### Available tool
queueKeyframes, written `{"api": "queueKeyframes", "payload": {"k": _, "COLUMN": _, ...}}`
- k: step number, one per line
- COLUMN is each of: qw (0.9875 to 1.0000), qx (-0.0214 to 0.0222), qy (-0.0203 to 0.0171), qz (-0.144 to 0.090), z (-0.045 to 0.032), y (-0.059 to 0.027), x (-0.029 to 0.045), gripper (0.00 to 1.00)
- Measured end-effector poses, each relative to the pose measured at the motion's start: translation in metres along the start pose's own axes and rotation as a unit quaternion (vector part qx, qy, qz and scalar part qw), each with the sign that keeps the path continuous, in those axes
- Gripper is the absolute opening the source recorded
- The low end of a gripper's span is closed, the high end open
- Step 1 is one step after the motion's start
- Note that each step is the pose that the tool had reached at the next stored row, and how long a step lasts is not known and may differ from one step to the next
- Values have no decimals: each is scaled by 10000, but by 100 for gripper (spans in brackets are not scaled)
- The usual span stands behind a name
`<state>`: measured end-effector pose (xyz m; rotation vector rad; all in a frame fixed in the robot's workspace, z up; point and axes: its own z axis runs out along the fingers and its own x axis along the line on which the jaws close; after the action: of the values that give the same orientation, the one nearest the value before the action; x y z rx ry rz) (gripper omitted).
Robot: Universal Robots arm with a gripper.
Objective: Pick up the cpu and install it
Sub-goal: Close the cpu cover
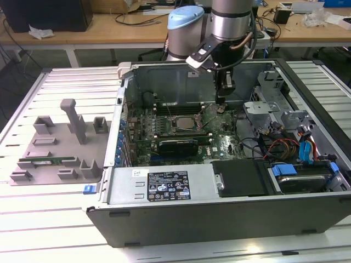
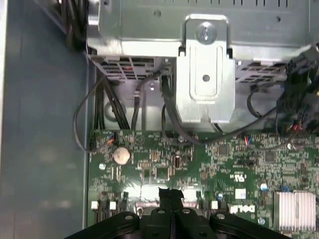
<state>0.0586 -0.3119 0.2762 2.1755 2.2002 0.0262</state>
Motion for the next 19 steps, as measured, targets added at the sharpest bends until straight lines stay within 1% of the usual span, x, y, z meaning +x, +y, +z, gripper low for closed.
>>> {"api": "queueKeyframes", "payload": {"k": 1, "qw": 10000, "qx": 1, "qy": 0, "qz": 0, "z": 12, "y": 16, "x": 0, "gripper": 11}}
{"api": "queueKeyframes", "payload": {"k": 2, "qw": 10000, "qx": 3, "qy": -1, "qz": 1, "z": 42, "y": 29, "x": 0, "gripper": 11}}
{"api": "queueKeyframes", "payload": {"k": 3, "qw": 10000, "qx": 6, "qy": -1, "qz": 1, "z": 87, "y": 41, "x": 1, "gripper": 11}}
{"api": "queueKeyframes", "payload": {"k": 6, "qw": 10000, "qx": 19, "qy": 0, "qz": 0, "z": 183, "y": 54, "x": 3, "gripper": 11}}
{"api": "queueKeyframes", "payload": {"k": 8, "qw": 10000, "qx": 28, "qy": 0, "qz": 0, "z": 225, "y": 53, "x": 4, "gripper": 11}}
{"api": "queueKeyframes", "payload": {"k": 11, "qw": 10000, "qx": 52, "qy": 0, "qz": -1, "z": 285, "y": 52, "x": 5, "gripper": 11}}
{"api": "queueKeyframes", "payload": {"k": 13, "qw": 10000, "qx": 63, "qy": 0, "qz": 0, "z": 303, "y": 50, "x": 6, "gripper": 11}}
{"api": "queueKeyframes", "payload": {"k": 19, "qw": 10000, "qx": 64, "qy": 0, "qz": -1, "z": 306, "y": 47, "x": 6, "gripper": 11}}
